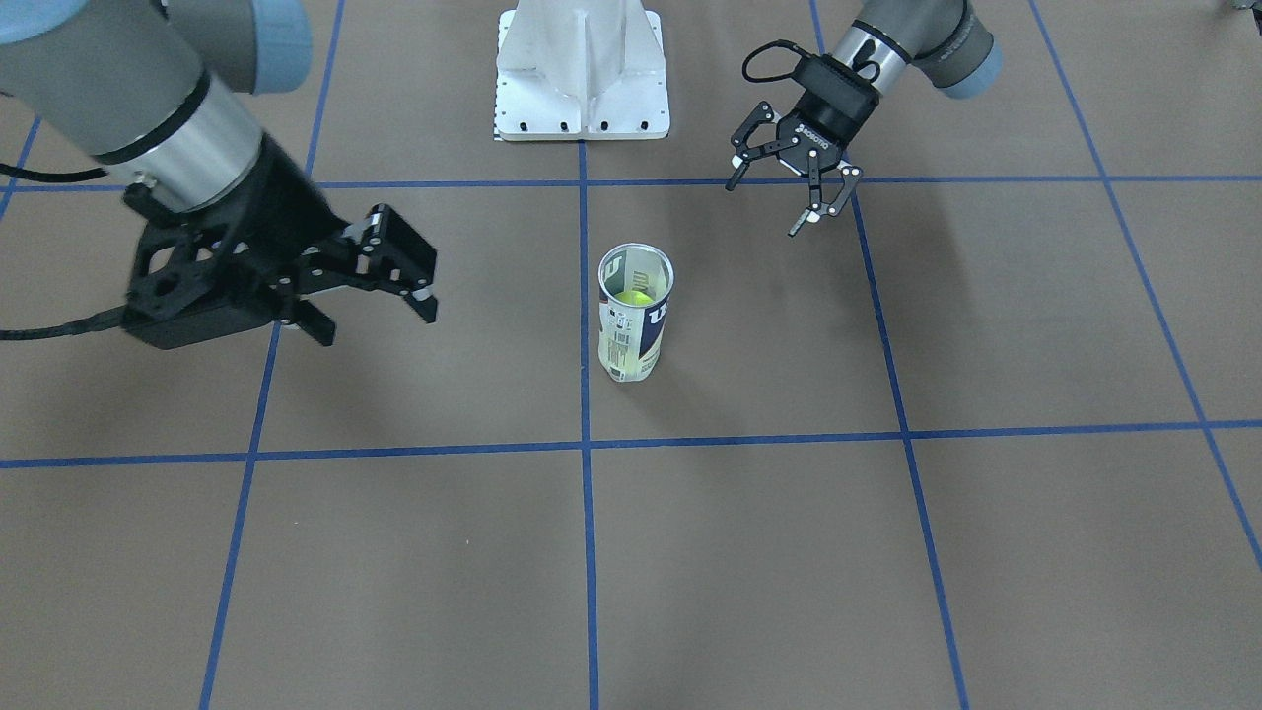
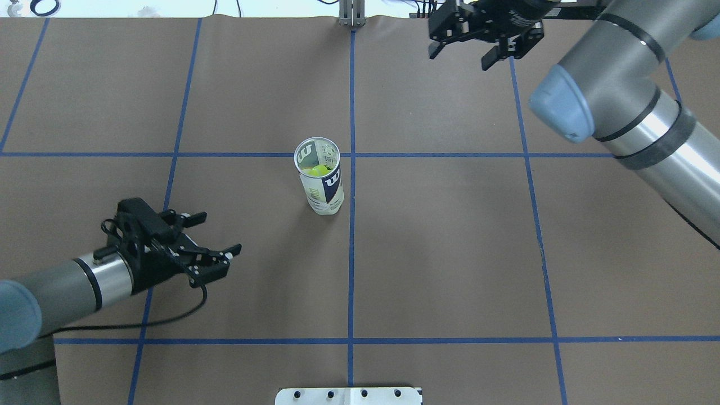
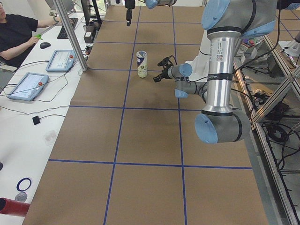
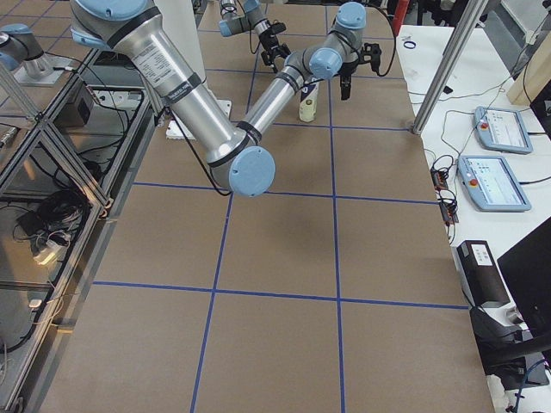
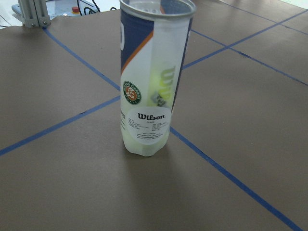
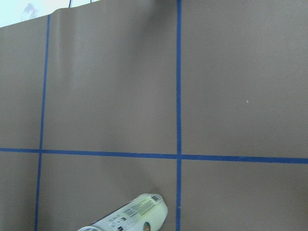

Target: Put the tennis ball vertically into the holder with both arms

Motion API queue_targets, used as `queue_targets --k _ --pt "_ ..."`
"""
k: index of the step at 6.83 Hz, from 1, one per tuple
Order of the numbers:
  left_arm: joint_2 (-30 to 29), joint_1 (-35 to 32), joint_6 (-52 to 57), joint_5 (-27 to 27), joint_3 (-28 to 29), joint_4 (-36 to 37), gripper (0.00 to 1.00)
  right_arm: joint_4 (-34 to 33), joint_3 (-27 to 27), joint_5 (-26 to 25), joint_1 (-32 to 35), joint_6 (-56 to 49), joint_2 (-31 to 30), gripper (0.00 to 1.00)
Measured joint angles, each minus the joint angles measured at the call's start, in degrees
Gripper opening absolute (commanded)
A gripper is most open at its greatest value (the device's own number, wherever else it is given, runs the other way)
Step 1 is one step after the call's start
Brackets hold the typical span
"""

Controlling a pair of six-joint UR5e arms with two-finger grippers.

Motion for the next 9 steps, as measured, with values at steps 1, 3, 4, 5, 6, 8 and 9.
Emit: queue_targets --k 1,3,4,5,6,8,9 --pt "0.9 -8.7 -0.6 -9.2 -0.1 4.8 0.99 -0.4 -1.0 0.7 3.4 -10.2 -4.8 0.99" --pt "0.7 -31.4 2.6 -33.3 4.4 15.9 1.0 -3.0 -5.0 0.6 8.8 -29.1 -10.7 0.99" --pt "-0.1 -42.0 9.3 -43.7 9.3 18.9 0.99 -3.7 -6.6 0.7 11.2 -36.5 -13.4 0.99" --pt "-0.7 -50.2 17.6 -50.0 14.6 20.3 0.92 -3.9 -8.0 0.9 14.1 -43.2 -16.4 0.99" --pt "-1.3 -55.1 24.3 -52.3 19.2 21.7 0.99 -3.9 -9.3 1.1 17.2 -49.7 -19.8 0.99" --pt "-2.2 -58.4 28.2 -52.6 23.8 24.8 0.99 -3.6 -10.3 1.5 21.3 -56.5 -26.2 0.99" --pt "-2.2 -58.7 28.7 -50.9 24.7 25.4 0.99 -3.5 -10.6 1.1 22.0 -57.2 -28.2 0.99"
